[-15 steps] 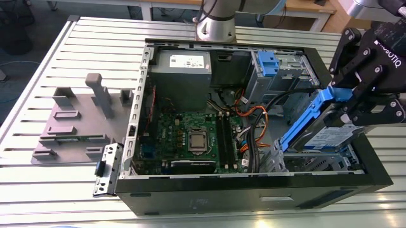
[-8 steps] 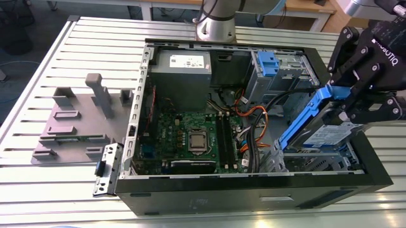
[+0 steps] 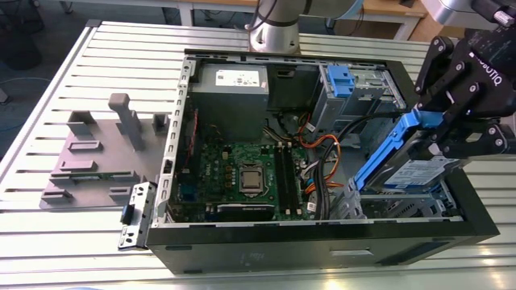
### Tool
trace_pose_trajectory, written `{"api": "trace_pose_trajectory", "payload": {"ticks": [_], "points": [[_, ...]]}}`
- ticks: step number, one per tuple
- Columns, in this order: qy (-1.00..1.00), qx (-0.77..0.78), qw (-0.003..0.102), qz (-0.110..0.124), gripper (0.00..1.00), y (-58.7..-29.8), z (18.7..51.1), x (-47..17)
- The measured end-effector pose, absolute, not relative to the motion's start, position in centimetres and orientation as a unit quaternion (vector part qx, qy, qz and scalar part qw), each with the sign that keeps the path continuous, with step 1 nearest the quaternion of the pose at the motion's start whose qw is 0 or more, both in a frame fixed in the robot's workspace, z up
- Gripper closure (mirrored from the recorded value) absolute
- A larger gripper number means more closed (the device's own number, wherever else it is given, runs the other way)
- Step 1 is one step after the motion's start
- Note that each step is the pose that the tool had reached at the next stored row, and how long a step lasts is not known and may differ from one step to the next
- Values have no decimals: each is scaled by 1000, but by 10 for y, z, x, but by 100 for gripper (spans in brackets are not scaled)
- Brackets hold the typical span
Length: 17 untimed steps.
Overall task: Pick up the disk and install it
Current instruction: 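Insert the disk into the insertion slot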
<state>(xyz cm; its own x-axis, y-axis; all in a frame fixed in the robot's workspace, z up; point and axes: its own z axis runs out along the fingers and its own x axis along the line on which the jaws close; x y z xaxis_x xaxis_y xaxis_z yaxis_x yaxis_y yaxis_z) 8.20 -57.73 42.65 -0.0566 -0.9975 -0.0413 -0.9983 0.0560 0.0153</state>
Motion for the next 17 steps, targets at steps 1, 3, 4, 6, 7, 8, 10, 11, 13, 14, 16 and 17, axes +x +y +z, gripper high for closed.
{"api": "trace_pose_trajectory", "payload": {"ticks": [1,3,4,6,7,8,10,11,13,14,16,17], "points": [[727,-687,10,20,64,-577,426,82],[727,-687,10,20,64,-577,425,82],[727,-687,10,20,64,-577,425,82],[727,-687,10,20,64,-577,424,82],[727,-687,10,20,64,-577,423,82],[727,-687,10,20,64,-577,423,82],[727,-687,10,20,64,-577,422,82],[727,-687,10,20,64,-577,421,82],[727,-687,10,20,64,-577,419,82],[727,-687,10,20,64,-577,419,82],[727,-687,10,20,64,-577,417,82],[727,-687,10,20,64,-577,417,82]]}}
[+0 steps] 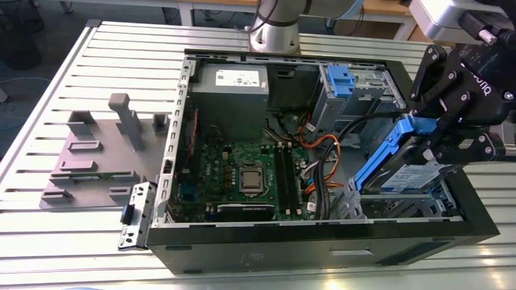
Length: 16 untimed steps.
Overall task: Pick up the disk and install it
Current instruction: 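Insert the disk into the insertion slot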
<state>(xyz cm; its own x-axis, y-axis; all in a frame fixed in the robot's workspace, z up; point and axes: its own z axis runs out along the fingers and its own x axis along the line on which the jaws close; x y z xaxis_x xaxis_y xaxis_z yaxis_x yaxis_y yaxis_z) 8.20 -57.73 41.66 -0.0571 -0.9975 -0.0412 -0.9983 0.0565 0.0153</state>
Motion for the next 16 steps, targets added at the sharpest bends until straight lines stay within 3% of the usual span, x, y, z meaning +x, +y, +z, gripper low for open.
{"api": "trace_pose_trajectory", "payload": {"ticks": [16], "points": [[727,-687,10,20,64,-577,407,82]]}}
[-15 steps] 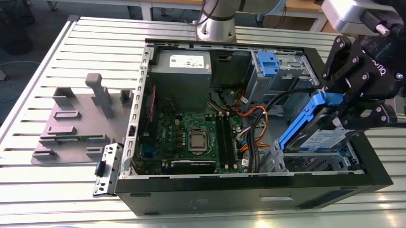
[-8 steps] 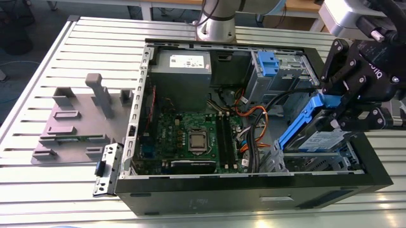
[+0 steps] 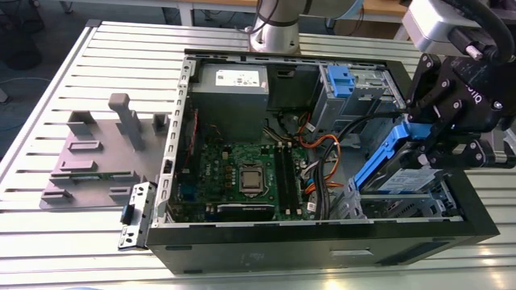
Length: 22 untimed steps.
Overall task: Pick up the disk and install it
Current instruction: 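Insert the disk into the insertion slot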
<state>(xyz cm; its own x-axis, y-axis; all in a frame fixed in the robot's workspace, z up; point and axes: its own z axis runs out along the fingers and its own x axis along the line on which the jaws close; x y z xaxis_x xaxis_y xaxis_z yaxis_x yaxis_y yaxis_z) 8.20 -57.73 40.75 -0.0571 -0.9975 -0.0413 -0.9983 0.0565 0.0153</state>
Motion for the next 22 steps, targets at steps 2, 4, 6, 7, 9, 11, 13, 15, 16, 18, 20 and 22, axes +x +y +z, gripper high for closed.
{"api": "trace_pose_trajectory", "payload": {"ticks": [2,4,6,7,9,11,13,15,16,18,20,22], "points": [[727,-687,10,20,64,-577,407,82],[727,-687,10,20,64,-577,406,82],[727,-687,10,20,64,-577,405,82],[727,-687,10,20,64,-577,405,82],[727,-687,10,20,64,-577,404,82],[727,-687,10,20,64,-577,403,82],[727,-687,10,20,64,-577,402,82],[727,-687,10,20,64,-577,401,82],[727,-687,10,20,64,-577,401,82],[727,-687,10,20,64,-577,400,82],[727,-687,10,20,64,-577,399,82],[727,-687,10,20,64,-577,398,82]]}}
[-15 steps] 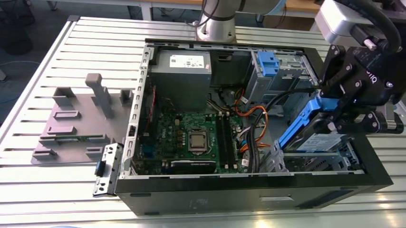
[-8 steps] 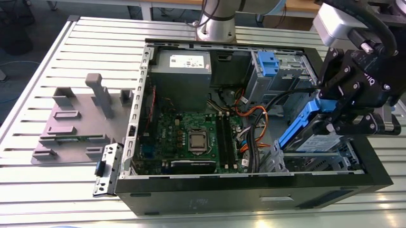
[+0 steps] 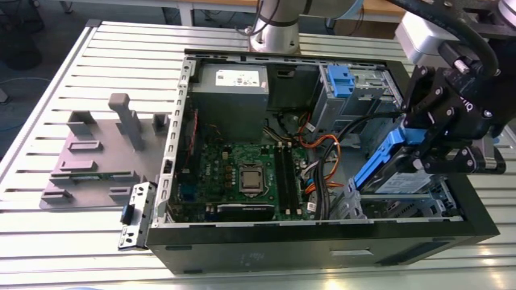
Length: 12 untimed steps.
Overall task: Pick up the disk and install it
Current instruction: 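Insert the disk into the insertion slot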
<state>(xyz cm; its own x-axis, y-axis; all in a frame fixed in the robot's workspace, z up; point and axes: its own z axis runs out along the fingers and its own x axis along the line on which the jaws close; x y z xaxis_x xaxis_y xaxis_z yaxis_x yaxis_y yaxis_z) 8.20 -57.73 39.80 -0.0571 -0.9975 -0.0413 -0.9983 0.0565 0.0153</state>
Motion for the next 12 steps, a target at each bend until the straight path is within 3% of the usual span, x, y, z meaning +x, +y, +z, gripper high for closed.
{"api": "trace_pose_trajectory", "payload": {"ticks": [12], "points": [[727,-687,10,20,64,-577,393,82]]}}
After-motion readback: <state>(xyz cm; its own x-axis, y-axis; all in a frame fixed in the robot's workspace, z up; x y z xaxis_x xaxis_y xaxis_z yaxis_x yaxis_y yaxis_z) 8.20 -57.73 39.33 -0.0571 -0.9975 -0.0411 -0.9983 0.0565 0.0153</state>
